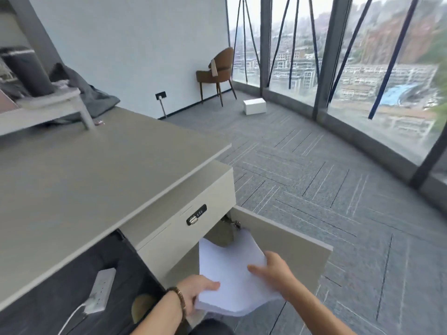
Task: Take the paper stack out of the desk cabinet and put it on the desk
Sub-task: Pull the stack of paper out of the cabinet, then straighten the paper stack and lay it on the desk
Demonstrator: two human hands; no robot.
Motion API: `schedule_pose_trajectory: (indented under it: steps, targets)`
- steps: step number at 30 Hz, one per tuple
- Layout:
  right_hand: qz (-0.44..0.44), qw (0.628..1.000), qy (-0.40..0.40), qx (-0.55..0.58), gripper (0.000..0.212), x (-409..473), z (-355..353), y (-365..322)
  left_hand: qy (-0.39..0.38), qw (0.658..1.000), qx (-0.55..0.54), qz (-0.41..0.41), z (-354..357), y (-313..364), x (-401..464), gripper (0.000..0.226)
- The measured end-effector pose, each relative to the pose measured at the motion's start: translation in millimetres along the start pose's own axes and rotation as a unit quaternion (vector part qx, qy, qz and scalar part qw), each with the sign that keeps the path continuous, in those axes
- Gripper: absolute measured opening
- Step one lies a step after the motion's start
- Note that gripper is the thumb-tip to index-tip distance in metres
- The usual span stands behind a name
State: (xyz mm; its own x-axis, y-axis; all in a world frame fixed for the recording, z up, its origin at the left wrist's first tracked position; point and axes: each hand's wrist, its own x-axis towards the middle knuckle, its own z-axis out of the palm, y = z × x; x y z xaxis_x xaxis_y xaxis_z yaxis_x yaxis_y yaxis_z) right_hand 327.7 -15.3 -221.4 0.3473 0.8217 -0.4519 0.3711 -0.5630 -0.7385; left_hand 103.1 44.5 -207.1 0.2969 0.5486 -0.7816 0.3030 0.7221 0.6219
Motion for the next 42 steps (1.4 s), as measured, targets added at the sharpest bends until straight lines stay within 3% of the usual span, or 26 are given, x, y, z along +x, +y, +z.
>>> schedule_pose_trajectory:
  steps: [6,11,17,20,23,28,38,42]
  targets:
    - [-0.013,0.998,0.051,0.041,0.054,-53,-31,-4,-0.021,0.999,0.033,0.029,24,5,-53,0.008]
    - [-0.058,0.992,0.092,0.068,0.048,-110,-67,-24,-0.062,0.995,0.034,0.073,46,12,-100,0.024]
    - [-0.134,0.969,0.141,0.152,0.029,-175,-103,-51,-0.068,0.975,0.029,0.211,56,37,-175,0.019]
    - [-0.181,0.952,0.148,0.199,0.024,-197,-100,-74,-0.051,0.959,-0.002,0.278,41,51,-214,0.032]
    - [-0.216,0.933,0.123,0.261,0.021,-211,-86,-109,-0.024,0.943,-0.013,0.332,15,67,-253,0.036]
    - [-0.249,0.909,0.051,0.331,0.009,-221,-57,-184,0.031,0.907,-0.028,0.419,-41,88,-312,0.024]
    - [-0.38,0.883,-0.057,0.268,0.019,-221,30,-330,0.179,0.847,-0.024,0.5,-185,99,-370,0.03]
    - [-0.396,0.89,-0.094,0.203,0.028,-203,73,-378,0.251,0.817,0.002,0.519,-236,92,-368,0.026]
